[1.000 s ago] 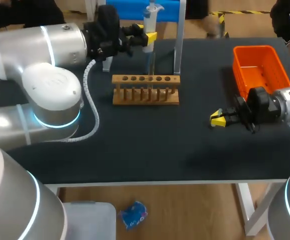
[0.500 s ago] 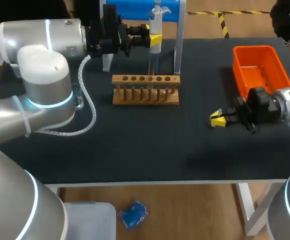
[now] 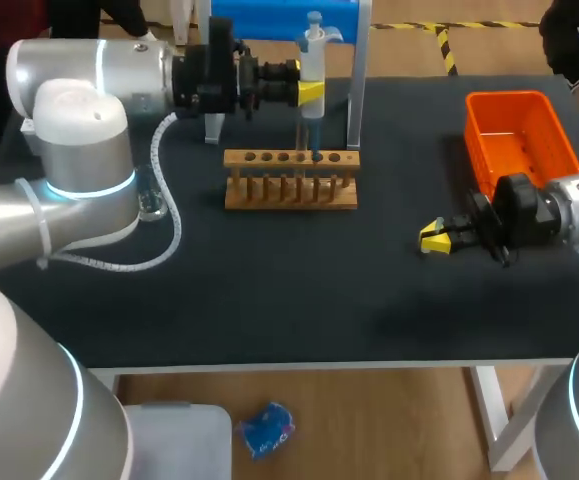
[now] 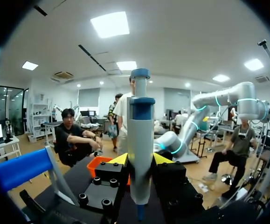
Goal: Invert the test tube, pick up the pipette, mount the tip to pipette, aspirate from beaker and dispense into the tube, eject the tip, return the pipette, and cap with the stopper.
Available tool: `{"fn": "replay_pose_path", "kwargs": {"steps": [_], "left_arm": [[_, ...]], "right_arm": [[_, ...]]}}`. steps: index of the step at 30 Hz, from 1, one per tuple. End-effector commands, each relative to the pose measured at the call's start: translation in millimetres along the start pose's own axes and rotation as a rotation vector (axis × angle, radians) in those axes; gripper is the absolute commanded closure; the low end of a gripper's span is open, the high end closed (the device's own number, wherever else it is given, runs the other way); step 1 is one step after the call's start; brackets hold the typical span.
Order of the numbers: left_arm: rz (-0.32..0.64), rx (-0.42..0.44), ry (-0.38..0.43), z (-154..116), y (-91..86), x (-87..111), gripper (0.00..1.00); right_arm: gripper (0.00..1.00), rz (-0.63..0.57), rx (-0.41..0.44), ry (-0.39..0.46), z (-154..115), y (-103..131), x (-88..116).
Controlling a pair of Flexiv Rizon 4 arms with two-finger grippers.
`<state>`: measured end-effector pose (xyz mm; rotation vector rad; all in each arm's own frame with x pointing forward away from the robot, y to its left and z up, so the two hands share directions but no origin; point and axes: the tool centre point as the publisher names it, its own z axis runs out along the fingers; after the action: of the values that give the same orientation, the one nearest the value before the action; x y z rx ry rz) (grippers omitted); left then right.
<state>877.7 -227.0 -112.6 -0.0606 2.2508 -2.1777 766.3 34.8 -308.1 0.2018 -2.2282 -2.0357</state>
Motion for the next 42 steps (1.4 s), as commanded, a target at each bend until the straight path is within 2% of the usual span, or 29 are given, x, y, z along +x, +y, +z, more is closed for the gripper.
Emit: {"fn": "replay_pose_path", "kwargs": {"steps": [1, 6, 13, 27, 40, 42], "left_arm": [[0.020, 0.021, -0.020, 9.5, 7.3, 14.5, 1.00], [0.020, 0.024, -0.012, 18.6, 14.7, 24.8, 1.00], [0.006, 0.002, -0.010, 22.7, 11.7, 32.5, 1.00], [-0.009, 0.002, 0.014, 20.4, 1.6, 27.0, 1.00], [-0.018, 0.009, 0.015, 20.4, 0.9, 26.8, 1.00], [-0.018, 0.009, 0.015, 20.4, 0.9, 26.8, 1.00]], "right_arm": [[1.00, -0.001, 0.000, 0.000, -0.1, -0.4, 0.0], [1.00, -0.001, 0.000, 0.000, -0.1, -0.4, 0.0], [1.00, -0.001, 0.000, 0.000, -0.1, -0.4, 0.0], [1.00, -0.001, 0.000, 0.000, -0.1, -0.4, 0.0], [1.00, -0.001, 0.000, 0.000, -0.1, -0.4, 0.0], [1.00, -0.010, 0.006, -0.023, 5.5, 2.7, -2.8]]}}
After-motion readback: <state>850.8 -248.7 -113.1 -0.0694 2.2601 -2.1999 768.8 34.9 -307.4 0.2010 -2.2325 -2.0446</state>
